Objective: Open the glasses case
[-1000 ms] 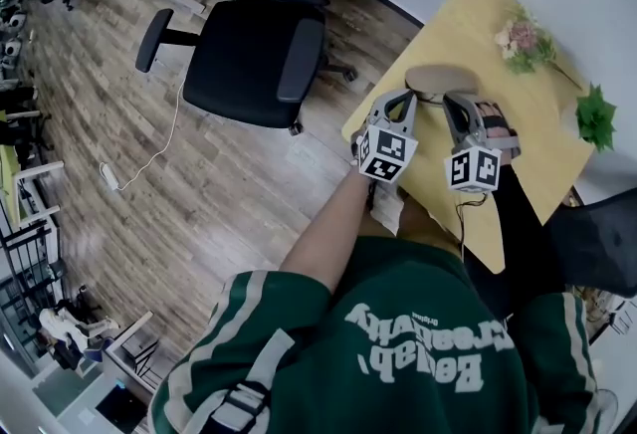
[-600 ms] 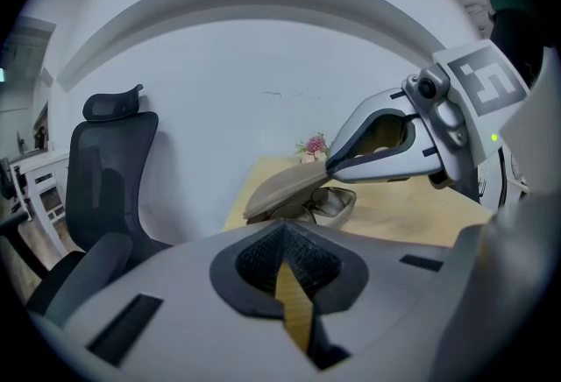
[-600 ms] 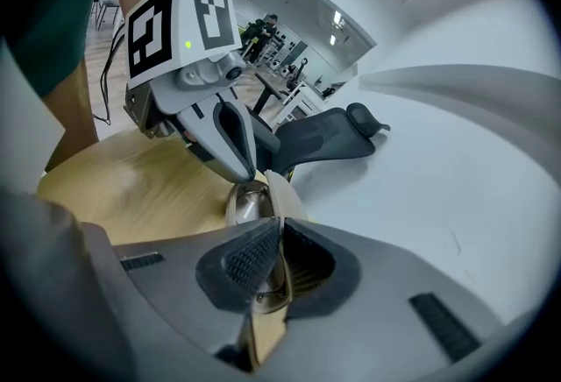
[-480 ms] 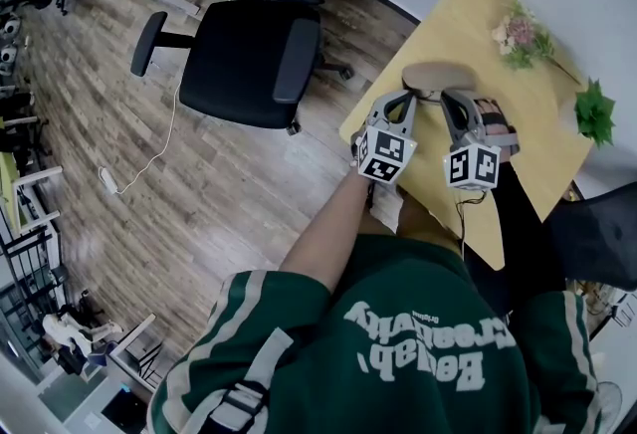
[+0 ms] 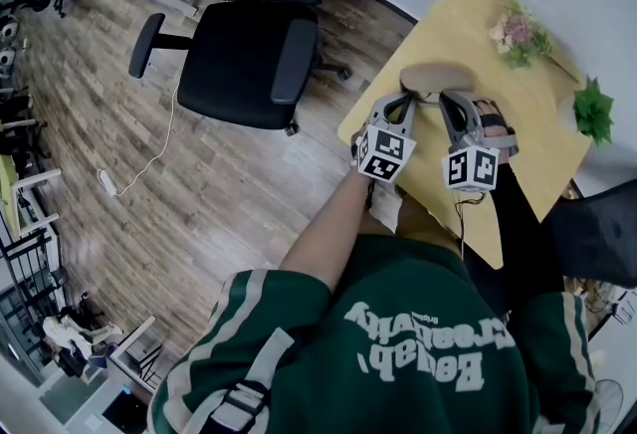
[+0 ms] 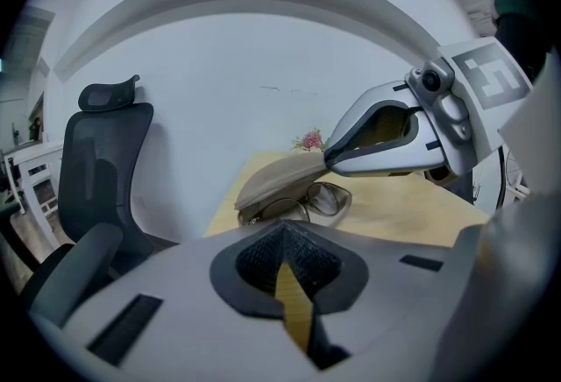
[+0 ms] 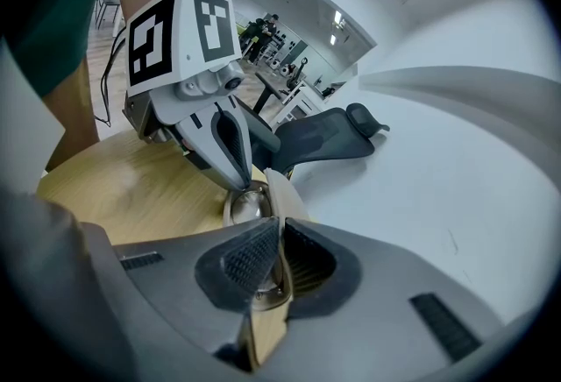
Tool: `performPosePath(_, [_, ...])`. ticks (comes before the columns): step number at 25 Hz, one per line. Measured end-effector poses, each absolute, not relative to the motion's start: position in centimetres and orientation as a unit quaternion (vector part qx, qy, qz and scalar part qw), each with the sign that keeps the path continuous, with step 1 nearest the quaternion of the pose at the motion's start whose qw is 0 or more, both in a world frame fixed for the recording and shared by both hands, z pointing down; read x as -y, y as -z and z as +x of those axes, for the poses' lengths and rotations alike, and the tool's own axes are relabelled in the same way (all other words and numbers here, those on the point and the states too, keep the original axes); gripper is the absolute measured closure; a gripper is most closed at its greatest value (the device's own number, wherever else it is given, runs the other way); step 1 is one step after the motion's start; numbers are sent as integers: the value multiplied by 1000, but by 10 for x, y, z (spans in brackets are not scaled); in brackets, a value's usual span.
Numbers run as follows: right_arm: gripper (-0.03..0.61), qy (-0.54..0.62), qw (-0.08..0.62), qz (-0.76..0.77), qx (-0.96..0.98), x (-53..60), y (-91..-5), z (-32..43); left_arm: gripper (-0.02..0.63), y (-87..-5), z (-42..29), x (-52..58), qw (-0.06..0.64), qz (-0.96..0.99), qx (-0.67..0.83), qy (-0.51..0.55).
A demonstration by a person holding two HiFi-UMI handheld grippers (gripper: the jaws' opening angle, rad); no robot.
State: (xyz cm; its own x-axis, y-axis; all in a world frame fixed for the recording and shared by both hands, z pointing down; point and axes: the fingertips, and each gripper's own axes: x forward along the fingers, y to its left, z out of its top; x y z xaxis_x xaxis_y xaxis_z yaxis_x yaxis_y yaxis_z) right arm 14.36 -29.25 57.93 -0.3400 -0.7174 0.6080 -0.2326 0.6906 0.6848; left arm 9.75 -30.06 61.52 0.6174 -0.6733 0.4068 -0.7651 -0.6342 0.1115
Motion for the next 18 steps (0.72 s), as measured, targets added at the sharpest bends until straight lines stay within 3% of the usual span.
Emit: performPosePath(18, [545, 251, 471, 343, 773, 346, -554, 151, 600, -615, 99, 302, 145, 884, 414, -164])
